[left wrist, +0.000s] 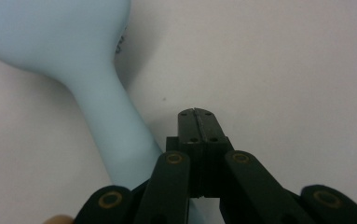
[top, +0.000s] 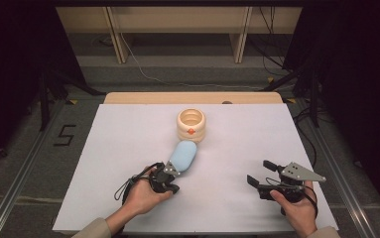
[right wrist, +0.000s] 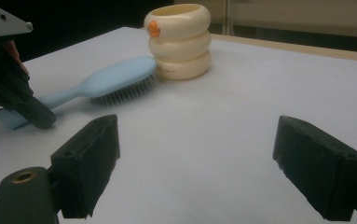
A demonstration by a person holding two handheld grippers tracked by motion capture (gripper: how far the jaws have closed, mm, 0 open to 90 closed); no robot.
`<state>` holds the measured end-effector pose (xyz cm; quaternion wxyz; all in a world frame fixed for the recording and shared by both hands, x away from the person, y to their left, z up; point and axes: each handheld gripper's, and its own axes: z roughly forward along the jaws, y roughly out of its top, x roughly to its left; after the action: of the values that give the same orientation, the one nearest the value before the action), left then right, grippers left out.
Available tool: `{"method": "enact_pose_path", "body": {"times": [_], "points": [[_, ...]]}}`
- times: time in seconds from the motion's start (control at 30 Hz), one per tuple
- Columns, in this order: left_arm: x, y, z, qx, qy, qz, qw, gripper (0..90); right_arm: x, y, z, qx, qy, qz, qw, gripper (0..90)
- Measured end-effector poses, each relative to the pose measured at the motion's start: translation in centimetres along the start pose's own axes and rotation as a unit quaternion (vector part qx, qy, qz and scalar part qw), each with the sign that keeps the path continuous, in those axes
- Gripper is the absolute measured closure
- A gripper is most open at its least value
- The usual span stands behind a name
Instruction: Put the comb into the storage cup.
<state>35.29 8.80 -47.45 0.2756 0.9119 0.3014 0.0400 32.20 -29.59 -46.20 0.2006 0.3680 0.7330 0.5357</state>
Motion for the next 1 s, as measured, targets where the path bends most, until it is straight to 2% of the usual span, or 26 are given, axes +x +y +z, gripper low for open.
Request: {"method": "enact_pose_path", "body": {"times": [0.27,0.4,0.7,1.0], "points": [[1.0,-1.2,-0.7,-0.005,0.008,-0.019,0.9998,89.9,0.0,0.0,0.0,0.0,0.0,0.001,1.0,15.4],[1.2,-1.5,-1.0,-0.004,0.018,-0.021,0.9996,89.9,0.0,0.0,0.0,0.001,0.0,0.0,1.0,15.4],[2.1,-2.4,-1.6,-0.006,0.023,-0.032,0.9992,89.8,0.0,0.0,0.0,0.0,0.0,0.0,1.0,15.5],[2.3,-3.1,-2.0,-0.008,0.027,-0.031,0.9991,89.8,0.0,0.0,0.0,0.002,0.001,0.0,1.0,15.5]]}}
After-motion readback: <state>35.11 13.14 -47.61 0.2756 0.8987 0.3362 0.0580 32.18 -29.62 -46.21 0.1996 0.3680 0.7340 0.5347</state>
